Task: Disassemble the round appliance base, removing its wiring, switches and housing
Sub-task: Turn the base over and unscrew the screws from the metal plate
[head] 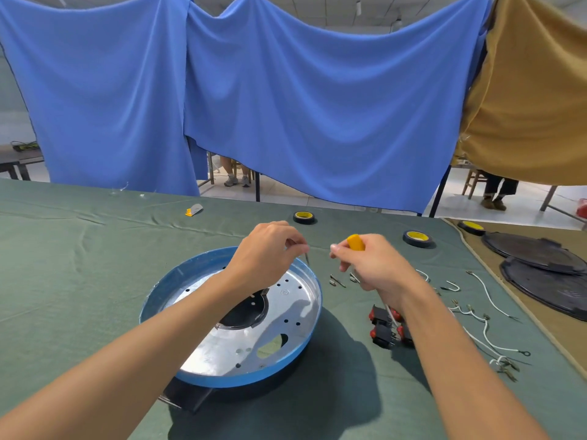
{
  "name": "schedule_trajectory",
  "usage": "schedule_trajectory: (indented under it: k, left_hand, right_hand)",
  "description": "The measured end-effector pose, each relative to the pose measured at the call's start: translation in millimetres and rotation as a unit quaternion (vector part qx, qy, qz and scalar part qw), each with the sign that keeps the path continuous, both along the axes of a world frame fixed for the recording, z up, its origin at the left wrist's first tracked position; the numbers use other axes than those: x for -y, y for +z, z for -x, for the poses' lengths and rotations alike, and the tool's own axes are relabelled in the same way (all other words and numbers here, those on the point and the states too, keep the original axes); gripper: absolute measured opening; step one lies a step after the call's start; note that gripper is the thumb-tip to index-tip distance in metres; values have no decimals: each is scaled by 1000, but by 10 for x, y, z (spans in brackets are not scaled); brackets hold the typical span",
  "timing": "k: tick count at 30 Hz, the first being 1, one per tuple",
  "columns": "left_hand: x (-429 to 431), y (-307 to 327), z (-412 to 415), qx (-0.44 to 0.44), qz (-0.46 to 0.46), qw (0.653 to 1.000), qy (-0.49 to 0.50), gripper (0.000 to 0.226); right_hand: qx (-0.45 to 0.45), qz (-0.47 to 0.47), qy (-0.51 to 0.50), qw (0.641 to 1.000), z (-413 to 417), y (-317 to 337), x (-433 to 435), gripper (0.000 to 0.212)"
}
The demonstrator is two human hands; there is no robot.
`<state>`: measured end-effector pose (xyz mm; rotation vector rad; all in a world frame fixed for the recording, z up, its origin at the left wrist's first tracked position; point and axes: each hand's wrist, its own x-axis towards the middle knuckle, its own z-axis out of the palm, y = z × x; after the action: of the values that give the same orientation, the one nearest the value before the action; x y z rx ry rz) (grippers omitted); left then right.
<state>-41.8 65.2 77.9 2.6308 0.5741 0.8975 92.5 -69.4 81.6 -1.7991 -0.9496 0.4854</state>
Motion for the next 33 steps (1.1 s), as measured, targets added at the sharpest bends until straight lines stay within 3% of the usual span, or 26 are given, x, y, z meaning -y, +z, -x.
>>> schedule_trajectory:
  k: [6,12,23,26,29,33]
  left_hand:
    - [144,117,-123,42,55,998,-8,21]
    - [207,69,-181,50,101,994,-8,24]
    - [157,-49,-185,34,128,991,8,28]
    - [114,-91,-172,20,139,990,21,33]
    - [26,-131,-125,13,154,987,37,33]
    - [-74,-187,-51,-10,152,987,50,30]
  right_hand:
    - [79,15,73,994,66,156,130,13]
    - [100,11,8,995,-25,72,115,6]
    - [53,32,47,997,1,-117,-15,9]
    - [108,81,-15,991,-59,-178,-72,15]
    - [188,190,-80,960,-137,-296,-128,15]
    - [244,265,-96,928,-125,-434,-221,18]
